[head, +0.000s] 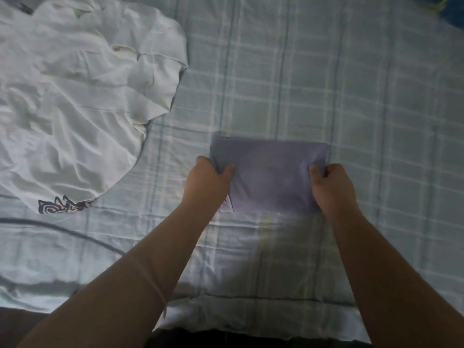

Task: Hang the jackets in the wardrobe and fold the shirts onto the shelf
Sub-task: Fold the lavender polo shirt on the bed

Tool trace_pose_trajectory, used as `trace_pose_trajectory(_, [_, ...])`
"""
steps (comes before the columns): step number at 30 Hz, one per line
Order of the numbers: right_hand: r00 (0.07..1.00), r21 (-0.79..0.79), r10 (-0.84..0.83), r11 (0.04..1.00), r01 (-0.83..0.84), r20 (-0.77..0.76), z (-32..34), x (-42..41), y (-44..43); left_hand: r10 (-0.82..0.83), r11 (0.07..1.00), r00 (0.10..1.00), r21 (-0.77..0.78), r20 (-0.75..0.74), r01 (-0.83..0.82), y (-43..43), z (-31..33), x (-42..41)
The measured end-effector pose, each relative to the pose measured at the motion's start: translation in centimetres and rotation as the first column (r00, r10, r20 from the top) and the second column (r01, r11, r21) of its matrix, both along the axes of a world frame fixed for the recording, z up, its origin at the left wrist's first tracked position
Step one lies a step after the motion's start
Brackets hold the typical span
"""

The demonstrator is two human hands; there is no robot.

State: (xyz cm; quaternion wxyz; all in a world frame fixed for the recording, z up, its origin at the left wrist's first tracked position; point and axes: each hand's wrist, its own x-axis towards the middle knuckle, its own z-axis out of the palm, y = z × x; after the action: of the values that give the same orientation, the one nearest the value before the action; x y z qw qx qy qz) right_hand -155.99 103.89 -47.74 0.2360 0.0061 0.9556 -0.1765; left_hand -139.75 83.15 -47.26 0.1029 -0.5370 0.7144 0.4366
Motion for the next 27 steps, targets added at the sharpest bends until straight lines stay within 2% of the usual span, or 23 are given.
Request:
trace_pose_trajectory(4, [0.996,-0.052,-0.018,0.998,0.023,0.090,-0.4,-0.8,-0.3,0.024,0.998,0.998,0.059,0.059,-0.027,-2.0,-0.1,-1.2])
trace_pose_trajectory(7, [0.984,-0.186,-0.067,0.978,0.098,0.163,0.0,-1.0,0.1,0.084,0.962,0.994,0.267,-0.065,-0.064,-2.9,0.8,-0.9])
trace_pose_trajectory(9, [0.977,-0.294,-0.086,0.945,0.142,0.195,0.5,-1.0,0.5,0.197,0.873,0.961,0.481,-0.194,-0.082,-2.7,1.4,-0.4])
trace_pose_trajectory(11, [0.984,-0.357,-0.064,0.926,0.121,0.167,1.5,-0.5,0.8,0.310,0.811,0.910,0.577,-0.275,-0.101,-2.1,2.2,0.4])
trace_pose_trajectory(16, [0.988,-0.616,-0.035,0.778,0.121,0.149,7.6,1.5,2.9,0.297,0.848,0.837,0.530,-0.460,-0.009,0.3,7.5,3.7])
trace_pose_trajectory(20, [0.990,-0.771,0.050,0.633,0.072,0.134,16.7,3.0,4.6,0.220,0.913,0.791,0.406,-0.571,0.038,2.4,16.5,7.3])
trace_pose_trajectory(23, [0.983,-0.862,0.144,0.506,0.025,0.113,24.7,4.9,5.5,0.232,0.949,0.721,0.314,-0.653,-0.021,3.9,24.7,10.4])
trace_pose_trajectory(27, [0.968,-0.907,0.246,0.397,-0.143,-0.045,34.2,8.8,5.7,0.228,0.973,0.638,0.147,-0.735,-0.178,5.9,35.3,15.5])
